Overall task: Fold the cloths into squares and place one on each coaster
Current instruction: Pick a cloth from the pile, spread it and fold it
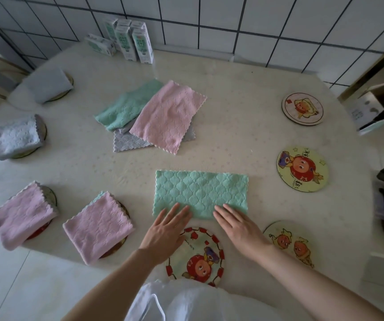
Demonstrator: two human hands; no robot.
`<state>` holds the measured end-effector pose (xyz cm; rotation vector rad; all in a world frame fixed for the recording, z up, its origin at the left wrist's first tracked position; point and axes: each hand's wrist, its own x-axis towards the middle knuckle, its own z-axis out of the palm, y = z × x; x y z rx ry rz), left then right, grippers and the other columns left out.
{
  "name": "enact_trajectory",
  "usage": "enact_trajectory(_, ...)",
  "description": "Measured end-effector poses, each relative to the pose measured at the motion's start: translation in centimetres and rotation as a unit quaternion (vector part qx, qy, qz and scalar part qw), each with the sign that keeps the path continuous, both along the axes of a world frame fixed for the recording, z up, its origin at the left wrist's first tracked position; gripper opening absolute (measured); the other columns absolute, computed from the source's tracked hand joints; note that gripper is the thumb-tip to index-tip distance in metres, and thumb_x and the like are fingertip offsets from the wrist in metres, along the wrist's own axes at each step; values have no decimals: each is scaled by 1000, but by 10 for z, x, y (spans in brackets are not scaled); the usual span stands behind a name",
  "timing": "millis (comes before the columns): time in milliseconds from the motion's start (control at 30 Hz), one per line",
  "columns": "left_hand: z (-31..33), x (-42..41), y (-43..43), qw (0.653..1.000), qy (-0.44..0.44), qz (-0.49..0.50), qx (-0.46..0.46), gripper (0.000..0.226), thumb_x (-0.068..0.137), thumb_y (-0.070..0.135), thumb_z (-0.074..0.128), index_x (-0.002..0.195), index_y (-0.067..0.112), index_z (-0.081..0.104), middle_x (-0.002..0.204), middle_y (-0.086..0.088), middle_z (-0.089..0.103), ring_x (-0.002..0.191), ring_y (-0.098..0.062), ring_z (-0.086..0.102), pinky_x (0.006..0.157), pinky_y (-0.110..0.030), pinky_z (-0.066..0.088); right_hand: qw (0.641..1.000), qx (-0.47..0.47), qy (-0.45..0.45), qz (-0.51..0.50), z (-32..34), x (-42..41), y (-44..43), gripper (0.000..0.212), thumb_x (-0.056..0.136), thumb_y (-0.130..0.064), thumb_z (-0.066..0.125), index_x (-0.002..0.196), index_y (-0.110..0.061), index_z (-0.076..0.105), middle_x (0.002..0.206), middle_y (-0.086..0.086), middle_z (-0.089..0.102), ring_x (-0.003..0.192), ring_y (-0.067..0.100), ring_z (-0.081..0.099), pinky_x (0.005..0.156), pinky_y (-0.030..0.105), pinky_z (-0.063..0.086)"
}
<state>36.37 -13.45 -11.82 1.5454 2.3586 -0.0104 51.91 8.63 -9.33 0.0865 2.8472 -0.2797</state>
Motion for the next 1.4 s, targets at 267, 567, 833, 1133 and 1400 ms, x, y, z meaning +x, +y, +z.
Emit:
enact_trajectory(267,8,-10,-51,996,-18,92,-12,67,95,48,32,153,19,12,160,4,11,146,-18,13,117,-44,21,998,37,-31,-42,7,42,23,101,68,20,56,150,-20,15,158,0,14,144,24,15,112,37,14)
enact_trajectory(567,14,-2,-41,989,1,134,-68,67,95,52,22,148,10,27,156,-6,24,145,-24,19,116,-42,4,996,61,-23,-54,16,13,17,72,41,6,82,106,-12,57,108,8,57,102,29,56,88,38,54)
enact_trajectory(833,20,-22,-17,985,30,154,-78,70,95,51,24,151,12,12,159,-2,8,145,-27,-1,119,-46,-6,996,69,-3,-61,20,-10,17,57,40,13,73,89,-11,55,80,3,51,71,20,48,64,33,51)
enact_trajectory(1133,39,28,53,982,-122,138,-31,84,90,20,51,151,32,-5,157,4,-15,143,-21,-21,118,-50,-6,984,-118,89,-100,49,-13,-18,27,81,3,58,104,-10,60,97,-1,63,88,12,60,77,18,49)
enact_trajectory(1400,29,34,38,988,-123,78,49,61,96,31,50,150,28,22,159,2,14,147,-24,2,120,-39,7,946,-297,68,-110,73,-13,-37,15,94,-14,50,107,-15,57,97,-5,60,81,2,56,74,20,49)
